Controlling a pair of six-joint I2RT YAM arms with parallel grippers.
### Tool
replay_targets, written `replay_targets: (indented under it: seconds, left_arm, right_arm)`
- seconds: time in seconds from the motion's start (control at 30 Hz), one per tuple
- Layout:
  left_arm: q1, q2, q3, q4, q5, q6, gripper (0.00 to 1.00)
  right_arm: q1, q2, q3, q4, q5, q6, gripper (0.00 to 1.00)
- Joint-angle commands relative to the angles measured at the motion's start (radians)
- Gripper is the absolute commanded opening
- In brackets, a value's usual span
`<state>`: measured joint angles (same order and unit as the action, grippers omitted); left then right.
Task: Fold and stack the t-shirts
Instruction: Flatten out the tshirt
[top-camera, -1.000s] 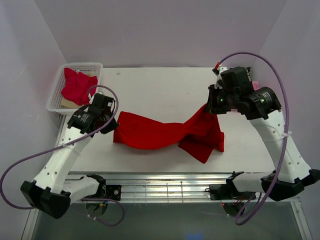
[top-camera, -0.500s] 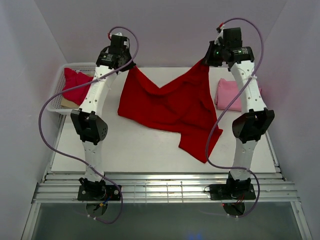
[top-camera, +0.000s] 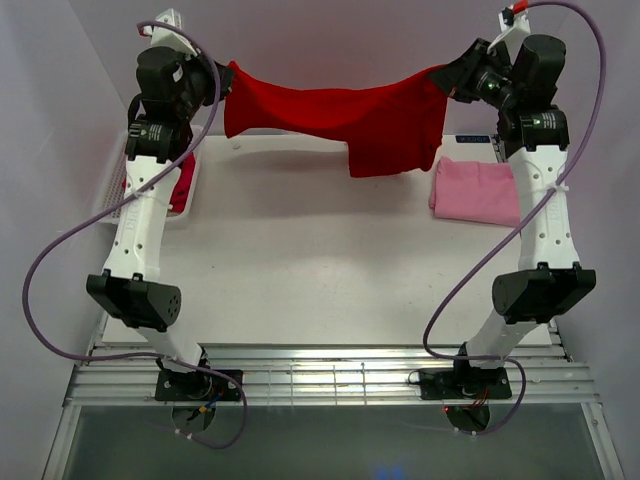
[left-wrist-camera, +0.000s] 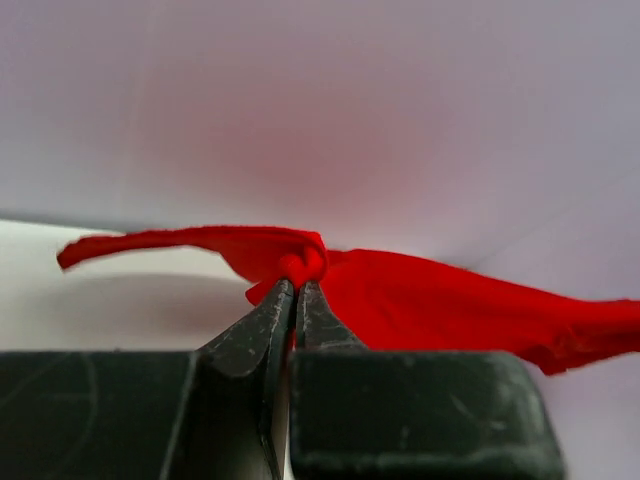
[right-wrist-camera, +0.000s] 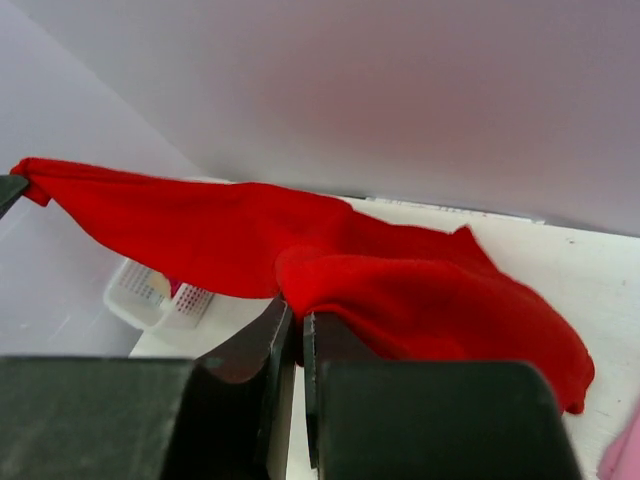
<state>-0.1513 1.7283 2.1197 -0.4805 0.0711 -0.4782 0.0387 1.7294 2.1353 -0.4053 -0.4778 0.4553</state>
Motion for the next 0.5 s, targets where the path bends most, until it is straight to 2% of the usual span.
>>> replay_targets:
  seconds: [0.0,0.03,0.13,0.17,0.2,0.27,0.4,0.47]
  left_arm:
    - [-0.002,-0.087,-0.189,0.049,0.043,0.029,0.0]
    - [-0.004,-0.111,-0.331,0.054,0.036,0.018,0.0]
    - [-0.004,-0.217,-0.57,0.082,0.023,0.001,0.0]
    - [-0.004,-0.239,-0.716,0.086,0.024,-0.003,0.0]
    - [-0.004,-0.283,-0.784,0.088,0.022,-0.01,0.0]
    - [-0.004,-0.321,-0.954,0.077,0.007,-0.026,0.0]
    - [-0.005,-0.404,-1.121,-0.042,-0.056,-0.083,0.0]
    - [-0.005,-0.438,-1.145,-0.099,-0.101,-0.111,0.0]
  right_arm:
    - [0.006,-0.118,-0.229,0.085,-0.065,-0.029,0.08]
    - [0.004,-0.142,-0.295,0.086,-0.065,-0.059,0.08]
    - [0.006,-0.18,-0.524,0.059,-0.093,-0.114,0.08]
    - [0.007,-0.185,-0.579,0.053,-0.097,-0.125,0.08]
    - [0.009,-0.185,-0.677,0.04,-0.102,-0.139,0.08]
    - [0.013,-0.189,-0.764,0.004,-0.108,-0.171,0.08]
    - [0.046,-0.194,-0.9,-0.111,-0.082,-0.219,0.08]
    - [0.055,-0.188,-0.923,-0.217,-0.071,-0.233,0.08]
